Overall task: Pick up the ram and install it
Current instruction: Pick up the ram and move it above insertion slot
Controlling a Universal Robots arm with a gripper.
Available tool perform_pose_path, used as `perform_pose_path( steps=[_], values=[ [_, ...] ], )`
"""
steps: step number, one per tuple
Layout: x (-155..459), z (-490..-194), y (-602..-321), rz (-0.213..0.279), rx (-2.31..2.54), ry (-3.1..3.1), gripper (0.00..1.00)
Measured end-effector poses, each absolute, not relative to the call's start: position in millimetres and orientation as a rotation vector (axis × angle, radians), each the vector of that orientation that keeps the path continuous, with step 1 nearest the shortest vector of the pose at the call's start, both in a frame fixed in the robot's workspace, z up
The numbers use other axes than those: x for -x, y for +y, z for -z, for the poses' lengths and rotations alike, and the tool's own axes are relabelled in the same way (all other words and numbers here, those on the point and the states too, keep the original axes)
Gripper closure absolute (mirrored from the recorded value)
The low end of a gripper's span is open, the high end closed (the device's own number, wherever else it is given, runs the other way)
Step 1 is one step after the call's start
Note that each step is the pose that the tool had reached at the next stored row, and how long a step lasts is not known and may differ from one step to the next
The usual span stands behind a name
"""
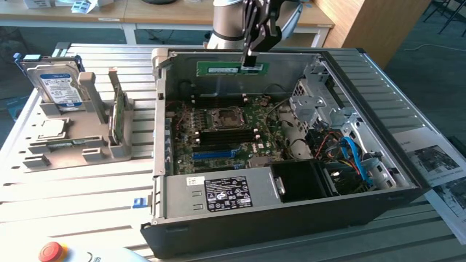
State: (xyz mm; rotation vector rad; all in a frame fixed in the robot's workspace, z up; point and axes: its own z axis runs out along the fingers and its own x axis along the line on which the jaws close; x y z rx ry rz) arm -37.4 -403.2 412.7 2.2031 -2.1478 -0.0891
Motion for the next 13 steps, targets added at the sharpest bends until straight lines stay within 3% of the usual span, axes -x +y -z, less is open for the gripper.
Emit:
perform_pose_path(
  steps=[13],
  values=[
    [37.1,-403.6,-402.5,0.087,-2.204,-2.149,0.88]
  ],
)
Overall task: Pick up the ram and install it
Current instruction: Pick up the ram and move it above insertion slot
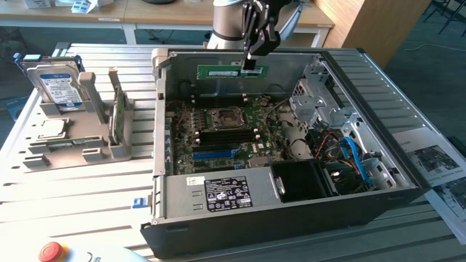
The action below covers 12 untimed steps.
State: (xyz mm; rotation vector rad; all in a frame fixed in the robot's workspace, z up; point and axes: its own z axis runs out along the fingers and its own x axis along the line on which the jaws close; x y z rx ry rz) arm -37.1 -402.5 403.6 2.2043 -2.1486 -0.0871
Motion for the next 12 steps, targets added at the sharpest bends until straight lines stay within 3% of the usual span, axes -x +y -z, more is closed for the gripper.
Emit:
perform_pose_path(
  steps=[12],
  values=[
    [37,-387,-403,0.087,-2.205,-2.149,0.88]
  ],
)
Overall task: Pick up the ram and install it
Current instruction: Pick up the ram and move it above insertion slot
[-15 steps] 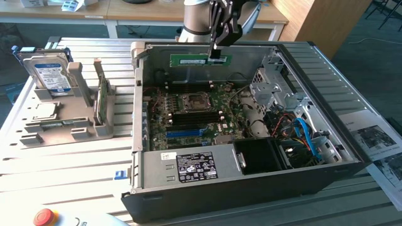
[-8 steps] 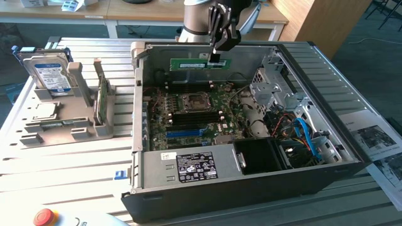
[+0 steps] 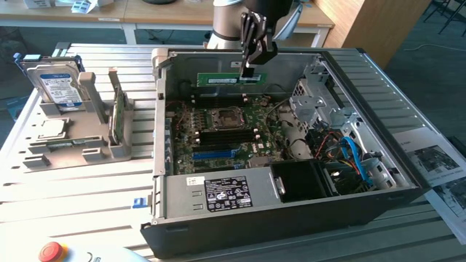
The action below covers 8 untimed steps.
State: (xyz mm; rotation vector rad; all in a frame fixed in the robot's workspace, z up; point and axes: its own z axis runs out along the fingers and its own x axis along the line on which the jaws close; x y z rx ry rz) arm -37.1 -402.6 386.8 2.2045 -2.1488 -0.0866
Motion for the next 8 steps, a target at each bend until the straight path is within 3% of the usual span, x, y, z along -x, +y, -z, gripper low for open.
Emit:
perform_pose_path(
  steps=[8],
  values=[
    [37.1,-385.0,-402.4,0.087,-2.205,-2.149,0.88]
  ],
)
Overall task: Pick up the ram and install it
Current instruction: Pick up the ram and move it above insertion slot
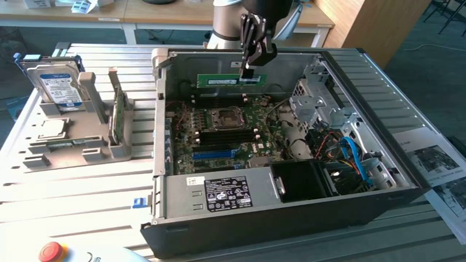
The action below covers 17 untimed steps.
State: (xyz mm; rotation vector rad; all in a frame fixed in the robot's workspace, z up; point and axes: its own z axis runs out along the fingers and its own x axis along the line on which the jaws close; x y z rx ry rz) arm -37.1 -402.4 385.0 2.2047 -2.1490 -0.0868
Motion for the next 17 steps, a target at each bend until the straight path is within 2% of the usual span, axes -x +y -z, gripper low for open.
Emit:
perform_pose_path(
  steps=[17],
  values=[
    [35.3,-380.1,-393.0,0.087,-2.205,-2.149,0.88]
  ],
)
